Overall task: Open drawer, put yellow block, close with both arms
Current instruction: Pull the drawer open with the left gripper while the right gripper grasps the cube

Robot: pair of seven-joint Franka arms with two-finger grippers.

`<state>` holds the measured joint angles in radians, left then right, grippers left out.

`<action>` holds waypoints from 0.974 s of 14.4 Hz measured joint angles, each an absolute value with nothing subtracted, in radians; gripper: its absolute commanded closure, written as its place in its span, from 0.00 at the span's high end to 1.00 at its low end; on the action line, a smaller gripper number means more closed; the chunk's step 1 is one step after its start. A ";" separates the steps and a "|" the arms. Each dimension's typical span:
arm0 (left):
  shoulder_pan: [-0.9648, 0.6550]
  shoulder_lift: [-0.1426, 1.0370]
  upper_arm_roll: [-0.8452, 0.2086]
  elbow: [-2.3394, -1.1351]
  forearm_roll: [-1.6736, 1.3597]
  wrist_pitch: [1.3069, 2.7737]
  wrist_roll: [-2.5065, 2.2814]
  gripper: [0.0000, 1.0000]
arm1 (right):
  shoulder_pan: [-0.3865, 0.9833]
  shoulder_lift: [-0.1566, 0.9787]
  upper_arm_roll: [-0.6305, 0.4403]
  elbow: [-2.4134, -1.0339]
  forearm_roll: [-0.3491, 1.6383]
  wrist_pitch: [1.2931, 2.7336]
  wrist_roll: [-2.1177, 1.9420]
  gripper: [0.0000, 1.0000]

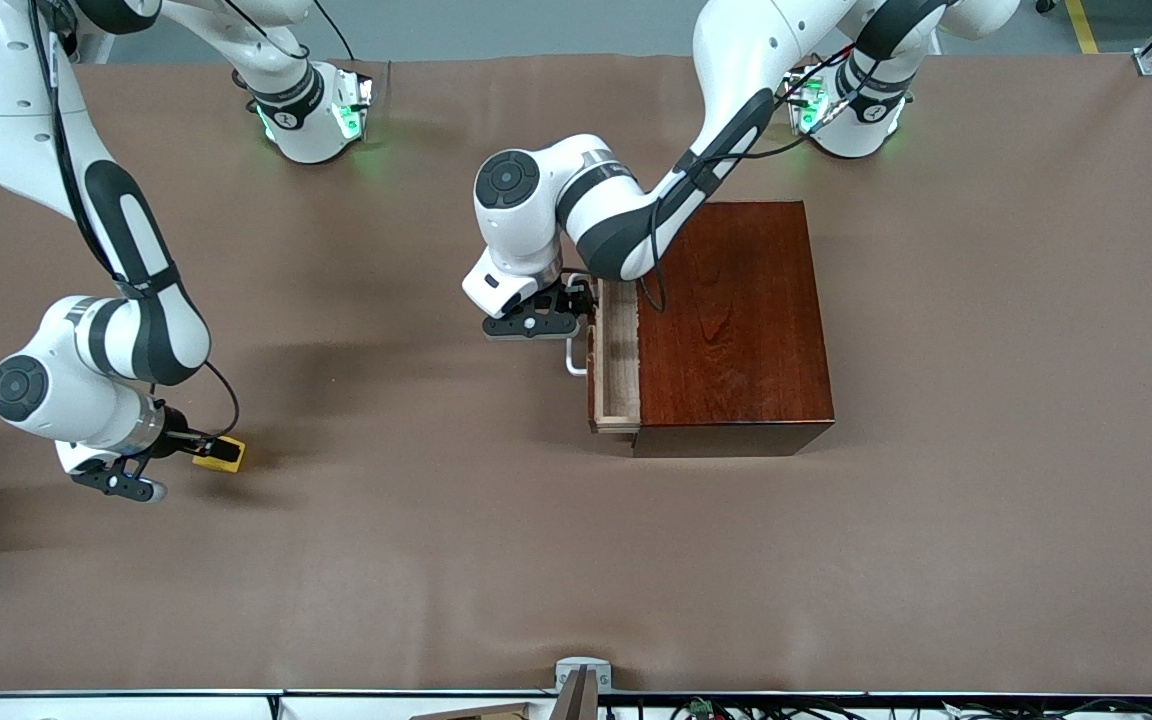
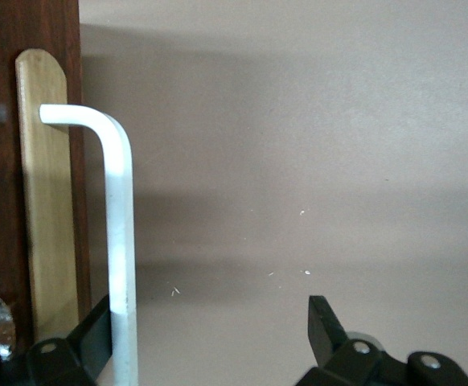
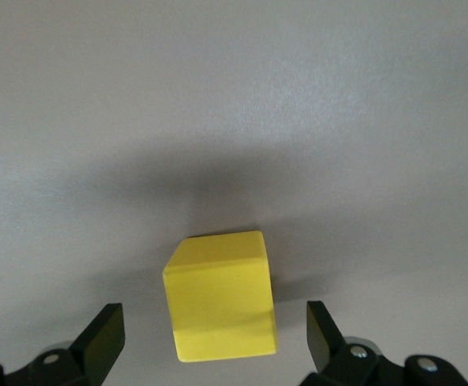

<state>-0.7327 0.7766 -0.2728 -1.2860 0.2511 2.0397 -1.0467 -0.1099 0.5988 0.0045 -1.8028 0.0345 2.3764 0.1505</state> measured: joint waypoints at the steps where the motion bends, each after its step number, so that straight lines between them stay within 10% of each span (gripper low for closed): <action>1: -0.734 0.777 -0.273 -1.286 0.249 2.049 -1.047 1.00 | -0.110 0.605 0.005 -1.803 0.035 2.376 0.154 0.96; 5: -0.740 0.778 -0.273 -1.287 0.242 2.083 -1.044 1.00 | -0.109 0.618 0.006 -1.803 0.034 2.371 0.154 0.00; 14: -0.750 0.778 -0.273 -1.291 0.189 2.167 -0.985 1.00 | -0.103 0.616 0.014 -1.745 0.034 2.330 -0.030 0.00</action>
